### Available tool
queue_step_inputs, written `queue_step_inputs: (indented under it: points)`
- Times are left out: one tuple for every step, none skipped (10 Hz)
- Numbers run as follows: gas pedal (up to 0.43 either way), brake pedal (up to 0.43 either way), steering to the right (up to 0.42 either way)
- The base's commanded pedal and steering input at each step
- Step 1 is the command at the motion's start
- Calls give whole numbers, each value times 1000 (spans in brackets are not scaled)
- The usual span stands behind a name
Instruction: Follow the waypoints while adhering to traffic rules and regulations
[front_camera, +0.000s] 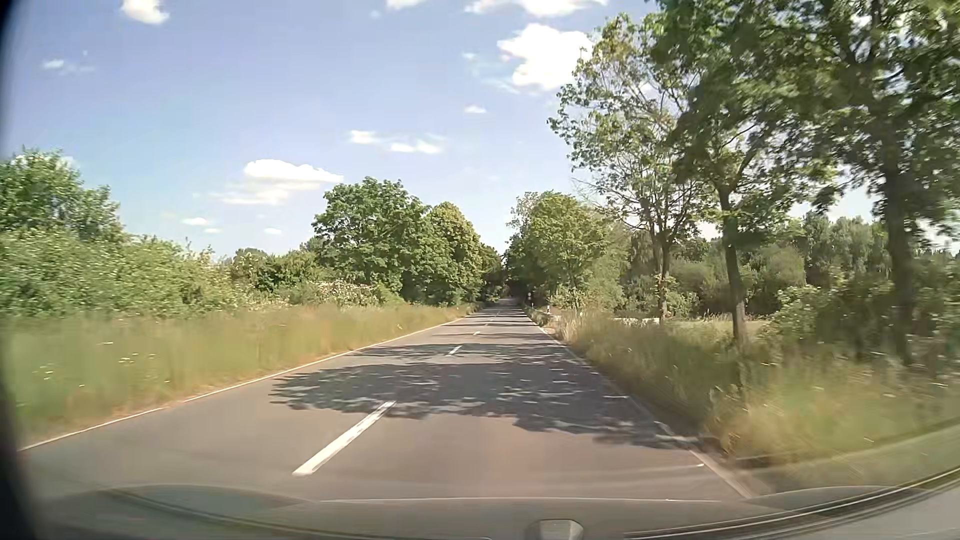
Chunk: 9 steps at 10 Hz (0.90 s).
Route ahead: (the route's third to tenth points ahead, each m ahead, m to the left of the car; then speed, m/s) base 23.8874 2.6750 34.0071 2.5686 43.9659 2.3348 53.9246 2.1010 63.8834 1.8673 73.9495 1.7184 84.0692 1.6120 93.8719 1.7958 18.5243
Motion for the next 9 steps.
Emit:
queue_step_inputs:
  points:
    - [39,30,-1]
    - [39,30,-1]
    - [39,30,-1]
    - [47,30,0]
    - [47,30,0]
    - [59,30,0]
    - [59,30,1]
    - [59,30,1]
    - [59,30,1]
